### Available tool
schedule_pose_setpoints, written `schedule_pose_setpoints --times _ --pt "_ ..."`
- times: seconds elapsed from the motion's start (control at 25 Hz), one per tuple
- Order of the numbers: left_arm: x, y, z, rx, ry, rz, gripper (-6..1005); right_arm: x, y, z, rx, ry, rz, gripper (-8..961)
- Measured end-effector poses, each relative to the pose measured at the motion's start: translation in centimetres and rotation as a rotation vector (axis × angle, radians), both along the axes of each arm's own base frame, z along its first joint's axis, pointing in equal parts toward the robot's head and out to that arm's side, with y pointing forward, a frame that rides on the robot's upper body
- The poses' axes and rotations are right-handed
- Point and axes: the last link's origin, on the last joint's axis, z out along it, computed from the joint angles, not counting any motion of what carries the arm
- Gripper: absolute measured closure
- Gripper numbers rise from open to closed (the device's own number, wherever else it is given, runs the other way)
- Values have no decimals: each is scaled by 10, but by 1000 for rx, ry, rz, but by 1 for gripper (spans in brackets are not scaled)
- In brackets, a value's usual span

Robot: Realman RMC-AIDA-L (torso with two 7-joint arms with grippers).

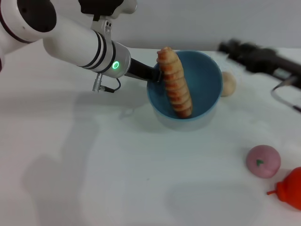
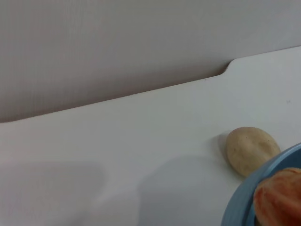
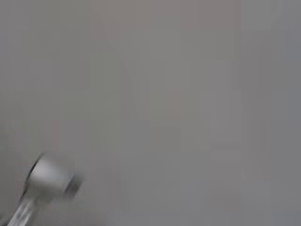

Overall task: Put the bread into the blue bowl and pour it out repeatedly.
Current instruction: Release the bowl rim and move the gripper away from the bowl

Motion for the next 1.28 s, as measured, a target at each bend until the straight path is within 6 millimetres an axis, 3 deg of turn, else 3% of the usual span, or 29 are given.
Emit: schedule_pose_setpoints --times 0.24,0.36,0.8,1.24,1.28 --pt "-8 -6 -1 -24 8 19 991 28 -8 58 228 225 -96 519" --pt "-14 -11 -3 -60 48 22 986 39 -13 74 300 251 -116 519" --pt "-2 -25 -24 -184 180 -44 969 53 -16 67 326 229 -157 519" --pt "-1 -24 -23 -165 174 -19 951 59 -20 68 338 237 -179 519" --pt "-1 -24 -23 -164 174 -19 916 59 -20 67 336 239 -180 519"
